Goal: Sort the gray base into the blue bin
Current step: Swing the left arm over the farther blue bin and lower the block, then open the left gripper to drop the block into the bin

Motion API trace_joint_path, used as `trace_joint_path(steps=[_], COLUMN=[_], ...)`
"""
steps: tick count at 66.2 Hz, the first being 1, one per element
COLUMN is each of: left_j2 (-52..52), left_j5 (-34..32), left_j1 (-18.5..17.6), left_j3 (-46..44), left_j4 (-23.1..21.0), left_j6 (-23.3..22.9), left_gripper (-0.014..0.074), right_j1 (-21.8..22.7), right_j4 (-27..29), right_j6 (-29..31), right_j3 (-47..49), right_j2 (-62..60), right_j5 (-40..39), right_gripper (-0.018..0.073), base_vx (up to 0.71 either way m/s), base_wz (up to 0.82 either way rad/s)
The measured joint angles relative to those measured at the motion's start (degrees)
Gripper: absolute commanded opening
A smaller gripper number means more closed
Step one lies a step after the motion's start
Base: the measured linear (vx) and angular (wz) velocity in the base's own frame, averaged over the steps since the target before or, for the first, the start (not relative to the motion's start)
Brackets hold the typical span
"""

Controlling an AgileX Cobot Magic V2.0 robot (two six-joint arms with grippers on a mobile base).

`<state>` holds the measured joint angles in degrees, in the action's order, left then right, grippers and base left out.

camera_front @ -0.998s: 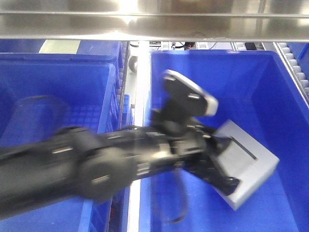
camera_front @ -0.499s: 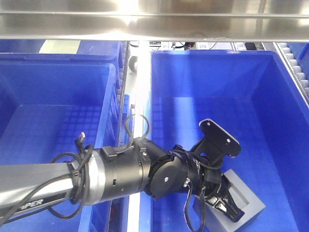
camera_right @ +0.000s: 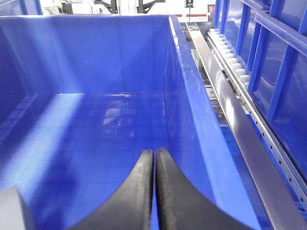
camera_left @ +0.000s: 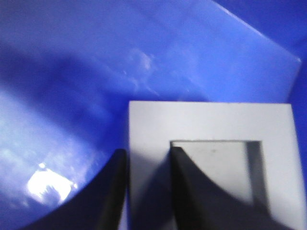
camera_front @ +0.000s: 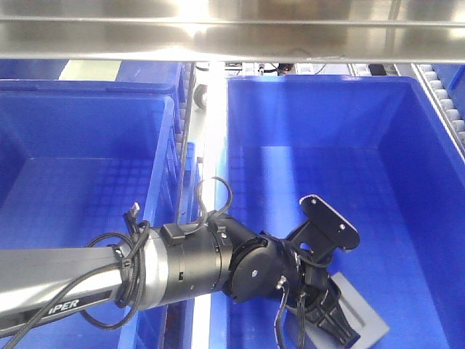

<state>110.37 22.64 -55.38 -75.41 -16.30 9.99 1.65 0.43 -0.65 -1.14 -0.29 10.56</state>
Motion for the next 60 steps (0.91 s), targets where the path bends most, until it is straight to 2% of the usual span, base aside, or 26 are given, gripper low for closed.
trace_joint_path(steps=[6,11,23,38,51,56,60], left_j2=[-0.56,-1.74,-6.21,-15.33,-24.45,-28.6,-32.3], left_j5=[0.06,0.35,3.5,4.37,4.8,4.92,5.1], left_j1=[0.0,0.0,0.0,-0.04,-0.04,-0.04,-0.04], left_j3=[-0.07,-0.14,-0.2,3.1,10.69,14.16,16.96], left_j4=[0.0,0.0,1.2,5.04,6.3,7.82,10.82], left_j6=[-0.06,-0.11,-0.8,-1.15,-1.61,-3.39,-6.35], left_gripper=[0.034,0.0287,-0.001,-0.0006,-0.0006,-0.0006,-0.0006], right_j1=[0.0,0.0,0.0,0.0,0.0,0.0,0.0], right_j4=[0.0,0.0,0.0,0.0,0.0,0.0,0.0], right_j6=[0.0,0.0,0.0,0.0,0.0,0.0,0.0], right_j3=[0.0,0.0,0.0,0.0,0.0,0.0,0.0], right_j2=[0.0,0.0,0.0,0.0,0.0,0.0,0.0], right_j5=[0.0,0.0,0.0,0.0,0.0,0.0,0.0], right_gripper=[-0.0005,-0.0005,-0.0005,-0.0005,-0.0005,-0.0005,-0.0005], base_vx=[0.0,0.0,0.0,0.0,0.0,0.0,0.0], base_wz=[0.0,0.0,0.0,0.0,0.0,0.0,0.0])
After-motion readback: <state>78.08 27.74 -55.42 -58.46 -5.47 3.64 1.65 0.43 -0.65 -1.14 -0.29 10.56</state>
